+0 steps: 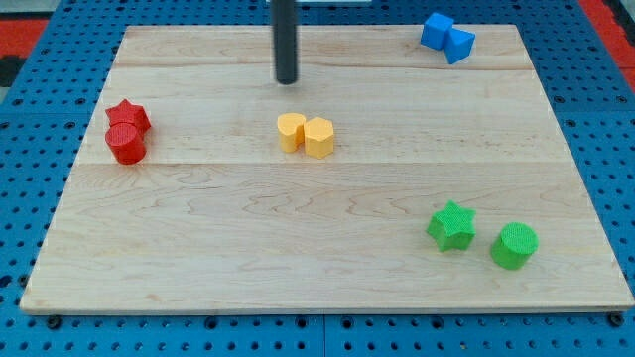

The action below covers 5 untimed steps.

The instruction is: Push the yellow hexagon away from the yellow heart

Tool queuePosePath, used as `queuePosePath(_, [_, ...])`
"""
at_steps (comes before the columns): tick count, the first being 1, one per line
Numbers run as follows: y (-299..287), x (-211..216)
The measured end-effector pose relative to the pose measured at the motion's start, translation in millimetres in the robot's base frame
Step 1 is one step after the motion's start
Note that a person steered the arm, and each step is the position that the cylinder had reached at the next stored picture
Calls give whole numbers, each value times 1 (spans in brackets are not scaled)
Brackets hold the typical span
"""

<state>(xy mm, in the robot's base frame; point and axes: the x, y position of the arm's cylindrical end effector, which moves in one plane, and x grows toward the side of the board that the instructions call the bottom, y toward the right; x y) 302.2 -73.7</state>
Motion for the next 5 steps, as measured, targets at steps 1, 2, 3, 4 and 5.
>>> queuePosePath(1, [-63,43])
queuePosePath(2, [-16,84])
queuePosePath(3, [62,111])
queuePosePath(4, [89,119])
queuePosePath(5, [155,119])
